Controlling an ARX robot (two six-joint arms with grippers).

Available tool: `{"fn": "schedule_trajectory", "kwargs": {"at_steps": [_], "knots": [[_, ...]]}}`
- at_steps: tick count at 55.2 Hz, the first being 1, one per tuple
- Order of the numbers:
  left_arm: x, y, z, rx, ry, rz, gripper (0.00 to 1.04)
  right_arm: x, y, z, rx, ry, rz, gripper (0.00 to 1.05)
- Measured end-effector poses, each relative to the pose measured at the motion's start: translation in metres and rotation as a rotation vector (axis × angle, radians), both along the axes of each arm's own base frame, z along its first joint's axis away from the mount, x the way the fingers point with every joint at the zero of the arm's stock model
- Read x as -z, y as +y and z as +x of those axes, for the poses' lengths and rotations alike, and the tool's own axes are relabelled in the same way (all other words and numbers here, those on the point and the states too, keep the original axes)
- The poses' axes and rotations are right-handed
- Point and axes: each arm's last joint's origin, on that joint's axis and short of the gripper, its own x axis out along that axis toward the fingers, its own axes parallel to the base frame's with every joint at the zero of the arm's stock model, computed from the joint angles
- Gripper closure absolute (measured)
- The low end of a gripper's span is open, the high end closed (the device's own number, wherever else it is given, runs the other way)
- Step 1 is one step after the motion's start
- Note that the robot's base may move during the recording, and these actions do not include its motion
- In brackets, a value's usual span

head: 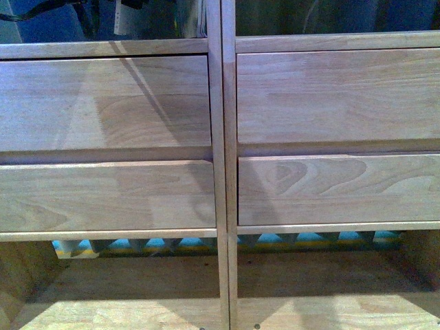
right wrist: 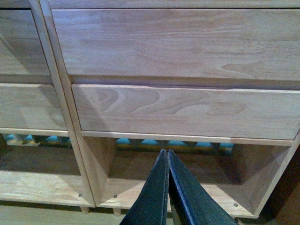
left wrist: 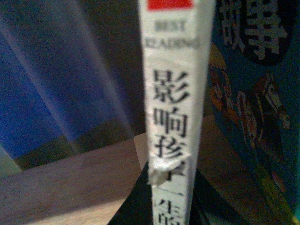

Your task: Organize books on shelf

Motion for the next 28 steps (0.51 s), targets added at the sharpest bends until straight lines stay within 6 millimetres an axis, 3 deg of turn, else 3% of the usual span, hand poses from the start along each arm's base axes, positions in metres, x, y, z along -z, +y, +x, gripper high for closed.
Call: {"fn": "schedule_trajectory", "kwargs": {"at_steps": [11, 20, 25, 28], "knots": [[0.001, -0.006, -0.003, 0.034, 0.032, -0.030, 0.50, 0.006, 0.000, 0.000, 0.000, 0.001, 0.000, 1.02], [0.004, -0.009, -0.011, 0.049, 0.032, -0.035, 0.27, 0.014, 0.000, 0.000, 0.001, -0.007, -0.001, 1.02], [-0.001, -0.008, -0.024, 0.070, 0.035, -0.055, 0.09, 0.013, 0.000, -0.001, 0.001, -0.011, 0.000, 1.02], [-0.006, -0.005, -0.033, 0.078, 0.035, -0.068, 0.06, 0.013, 0.000, -0.001, 0.001, -0.012, 0.000, 1.02]]}}
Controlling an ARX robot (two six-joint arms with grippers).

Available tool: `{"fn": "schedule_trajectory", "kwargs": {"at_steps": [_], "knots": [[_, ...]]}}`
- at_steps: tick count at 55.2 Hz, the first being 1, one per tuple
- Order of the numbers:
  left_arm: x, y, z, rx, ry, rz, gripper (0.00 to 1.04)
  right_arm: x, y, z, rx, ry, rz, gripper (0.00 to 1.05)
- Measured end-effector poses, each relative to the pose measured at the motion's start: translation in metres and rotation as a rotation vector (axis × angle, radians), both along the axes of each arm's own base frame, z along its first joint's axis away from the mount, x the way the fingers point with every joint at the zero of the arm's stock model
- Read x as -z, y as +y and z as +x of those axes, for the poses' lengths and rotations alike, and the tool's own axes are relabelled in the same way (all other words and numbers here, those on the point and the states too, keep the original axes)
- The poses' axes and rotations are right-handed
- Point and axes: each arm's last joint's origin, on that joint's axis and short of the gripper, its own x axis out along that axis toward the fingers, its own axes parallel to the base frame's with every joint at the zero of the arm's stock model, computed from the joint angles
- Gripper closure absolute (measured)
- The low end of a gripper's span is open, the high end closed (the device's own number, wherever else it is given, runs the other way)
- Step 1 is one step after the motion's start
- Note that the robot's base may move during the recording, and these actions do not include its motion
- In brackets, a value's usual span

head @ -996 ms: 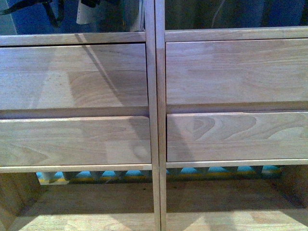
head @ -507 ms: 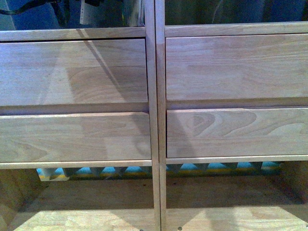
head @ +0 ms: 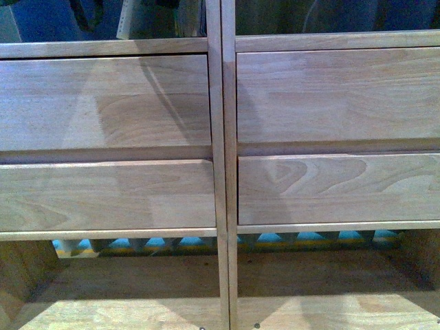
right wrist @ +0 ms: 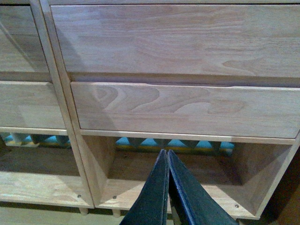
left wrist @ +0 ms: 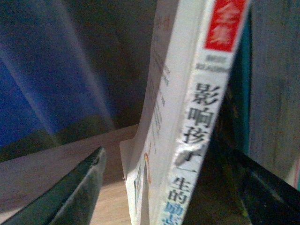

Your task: Organize books on shelf

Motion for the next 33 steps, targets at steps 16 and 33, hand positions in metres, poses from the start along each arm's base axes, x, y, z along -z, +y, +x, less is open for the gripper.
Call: {"fn": "schedule_trajectory", "kwargs": {"at_steps": [16, 33], "knots": [[-0.026, 0.039, -0.085, 0.022, -0.029, -0.123, 0.07, 0.000, 0.000, 0.000, 0.000, -0.001, 0.000, 1.02], [-0.012, 0.100, -0.240, -0.113, -0.206, -0.201, 0.07, 0.000, 0.000, 0.000, 0.000, -0.001, 0.000, 1.02]]}}
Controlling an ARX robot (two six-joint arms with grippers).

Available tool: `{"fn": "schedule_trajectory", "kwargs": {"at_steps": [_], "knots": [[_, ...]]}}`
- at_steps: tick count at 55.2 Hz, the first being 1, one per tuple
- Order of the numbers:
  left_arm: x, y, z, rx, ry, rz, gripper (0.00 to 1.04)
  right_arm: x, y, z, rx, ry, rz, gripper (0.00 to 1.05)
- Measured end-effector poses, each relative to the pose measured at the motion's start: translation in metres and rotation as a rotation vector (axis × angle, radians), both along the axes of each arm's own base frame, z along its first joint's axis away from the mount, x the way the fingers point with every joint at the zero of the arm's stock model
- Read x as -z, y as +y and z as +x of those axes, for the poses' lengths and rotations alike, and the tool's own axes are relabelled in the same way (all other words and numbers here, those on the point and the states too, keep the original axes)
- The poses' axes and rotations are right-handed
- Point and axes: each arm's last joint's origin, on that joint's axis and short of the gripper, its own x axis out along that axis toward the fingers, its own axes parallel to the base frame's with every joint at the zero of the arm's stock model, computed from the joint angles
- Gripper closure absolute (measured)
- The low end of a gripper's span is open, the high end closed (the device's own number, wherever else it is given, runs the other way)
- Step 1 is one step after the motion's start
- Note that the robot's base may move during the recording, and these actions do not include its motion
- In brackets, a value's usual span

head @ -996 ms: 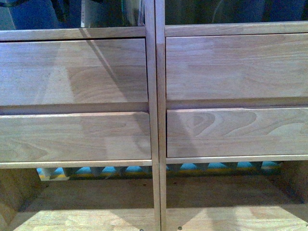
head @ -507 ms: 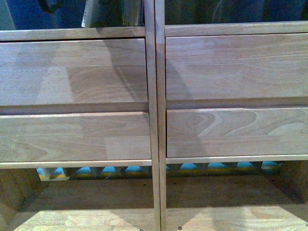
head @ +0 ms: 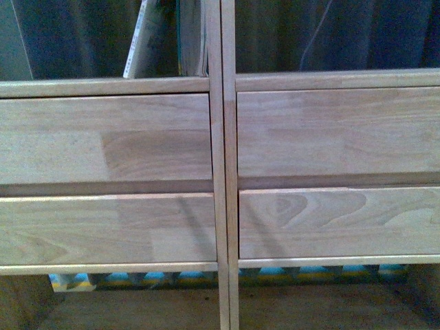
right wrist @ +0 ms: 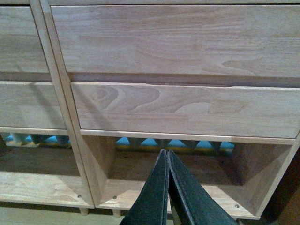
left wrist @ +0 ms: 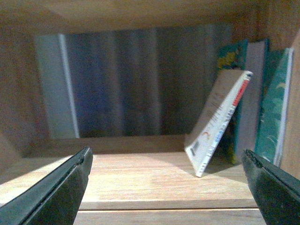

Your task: Organize books on shelf

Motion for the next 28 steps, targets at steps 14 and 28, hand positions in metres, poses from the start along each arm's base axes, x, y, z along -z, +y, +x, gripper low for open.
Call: {"fn": "schedule_trajectory", "kwargs": {"at_steps": [14, 28], "knots": [[0.045, 0.038, -0.082, -0.027, 0.056, -0.037, 0.07, 0.000, 0.000, 0.000, 0.000, 0.000, 0.000, 1.02], [0.101, 0.032, -0.144, 0.026, 0.252, -0.083, 0.19, 0.000, 0.000, 0.000, 0.000, 0.000, 0.000, 1.02]]}}
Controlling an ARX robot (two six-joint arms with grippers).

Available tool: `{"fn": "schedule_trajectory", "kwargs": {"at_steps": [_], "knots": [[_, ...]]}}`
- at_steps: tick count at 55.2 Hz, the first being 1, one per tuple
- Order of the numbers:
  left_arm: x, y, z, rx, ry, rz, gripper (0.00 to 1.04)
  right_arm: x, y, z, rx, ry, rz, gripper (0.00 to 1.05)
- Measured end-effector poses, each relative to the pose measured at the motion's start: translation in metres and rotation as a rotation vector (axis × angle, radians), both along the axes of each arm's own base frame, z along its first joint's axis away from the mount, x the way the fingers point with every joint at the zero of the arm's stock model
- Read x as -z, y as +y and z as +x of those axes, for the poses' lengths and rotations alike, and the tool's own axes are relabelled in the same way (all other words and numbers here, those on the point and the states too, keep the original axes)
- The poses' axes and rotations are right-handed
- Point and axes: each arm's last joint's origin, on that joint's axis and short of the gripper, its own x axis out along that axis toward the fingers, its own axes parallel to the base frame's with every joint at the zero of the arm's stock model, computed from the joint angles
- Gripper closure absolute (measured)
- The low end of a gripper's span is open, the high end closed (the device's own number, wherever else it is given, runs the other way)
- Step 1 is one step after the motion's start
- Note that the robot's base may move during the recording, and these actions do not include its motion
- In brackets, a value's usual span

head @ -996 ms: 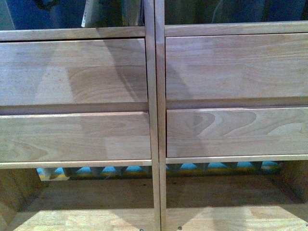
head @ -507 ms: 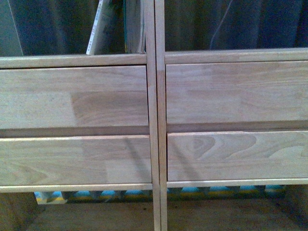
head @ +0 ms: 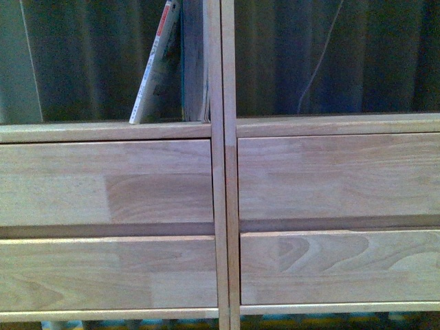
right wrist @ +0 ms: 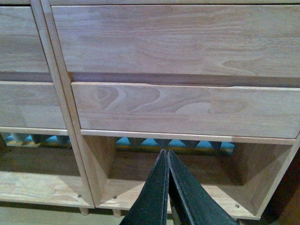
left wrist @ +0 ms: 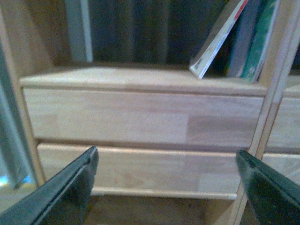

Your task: Organize books on shelf

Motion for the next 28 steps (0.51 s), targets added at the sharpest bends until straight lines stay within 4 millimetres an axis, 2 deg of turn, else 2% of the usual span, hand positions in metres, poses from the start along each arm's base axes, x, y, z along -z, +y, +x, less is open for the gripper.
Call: {"fn": "schedule_trajectory", "kwargs": {"at_steps": [6, 10, 26, 28], "knots": [[0.024, -0.006, -0.003, -0.067, 0.101, -0.004, 0.37, 0.000, 0.000, 0.000, -0.001, 0.000, 0.000, 1.02], [0.038, -0.013, -0.001, -0.045, 0.124, 0.000, 0.51, 0.000, 0.000, 0.000, 0.000, 0.000, 0.000, 1.02], [0.065, -0.015, -0.002, -0.034, 0.119, 0.008, 1.02, 0.000, 0.000, 0.000, 0.000, -0.001, 0.000, 1.02], [0.068, -0.015, -0.002, -0.034, 0.119, 0.010, 1.02, 0.000, 0.000, 0.000, 0.000, -0.001, 0.000, 1.02]]}}
